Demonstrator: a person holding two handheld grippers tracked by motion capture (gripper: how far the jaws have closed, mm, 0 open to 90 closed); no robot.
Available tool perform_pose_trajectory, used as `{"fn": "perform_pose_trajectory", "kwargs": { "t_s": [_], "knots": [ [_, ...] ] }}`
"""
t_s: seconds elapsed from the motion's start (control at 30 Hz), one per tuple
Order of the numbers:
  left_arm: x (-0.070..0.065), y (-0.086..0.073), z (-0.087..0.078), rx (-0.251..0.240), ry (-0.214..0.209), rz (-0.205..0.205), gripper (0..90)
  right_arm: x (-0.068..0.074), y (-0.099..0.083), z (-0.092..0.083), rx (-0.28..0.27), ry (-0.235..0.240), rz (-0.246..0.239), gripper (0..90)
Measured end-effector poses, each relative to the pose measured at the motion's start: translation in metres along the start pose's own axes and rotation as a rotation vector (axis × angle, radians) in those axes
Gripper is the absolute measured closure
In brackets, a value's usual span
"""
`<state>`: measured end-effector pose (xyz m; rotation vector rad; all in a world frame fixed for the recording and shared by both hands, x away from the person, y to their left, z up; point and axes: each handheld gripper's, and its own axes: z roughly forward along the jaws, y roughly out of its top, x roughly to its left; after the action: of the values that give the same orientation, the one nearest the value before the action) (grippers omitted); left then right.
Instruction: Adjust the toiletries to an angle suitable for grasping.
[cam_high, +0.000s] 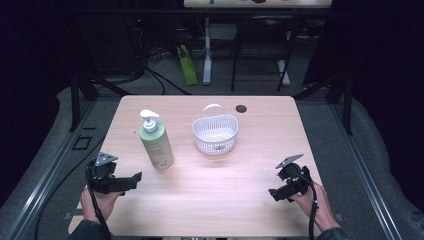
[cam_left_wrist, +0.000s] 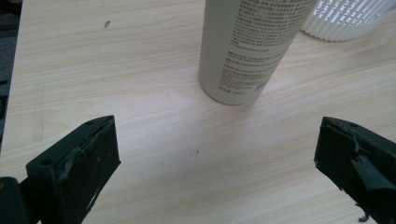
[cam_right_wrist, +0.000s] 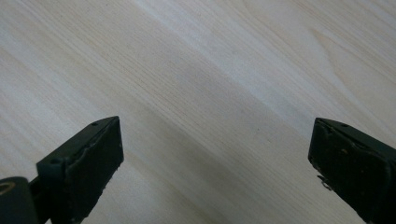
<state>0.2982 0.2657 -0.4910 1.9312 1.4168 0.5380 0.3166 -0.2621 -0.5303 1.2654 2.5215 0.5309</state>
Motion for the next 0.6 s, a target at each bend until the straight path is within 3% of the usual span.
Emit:
{"fn": "perform_pose_trajectory", "kwargs": {
  "t_s": [0.13,0.3,0.43,0.47,0.53,0.6],
  "knots": [
    [-0.002,0.003,-0.001,-0.033,-0.032,-0.008,0.0,0.001,0.000,0.001,0.004,0.007,-0.008,3.0],
    [-0.011,0.008,0.000,-0.056,-0.042,0.036,0.0,0.000,-0.001,0.000,0.005,0.008,-0.003,2.9],
    [-0.014,0.010,-0.001,-0.077,-0.051,0.041,0.0,0.002,0.000,-0.001,0.003,0.000,-0.013,3.0],
    [-0.015,0.012,-0.002,-0.095,-0.086,0.022,0.0,0.002,0.001,-0.001,0.004,0.000,-0.018,3.0],
    [-0.017,0.013,-0.003,-0.109,-0.090,0.021,0.0,0.002,0.001,0.000,0.006,0.003,-0.015,3.0],
    [-0.021,0.017,-0.002,-0.126,-0.092,0.041,0.0,0.002,0.001,0.001,0.012,0.007,-0.012,3.0]
  ]
}}
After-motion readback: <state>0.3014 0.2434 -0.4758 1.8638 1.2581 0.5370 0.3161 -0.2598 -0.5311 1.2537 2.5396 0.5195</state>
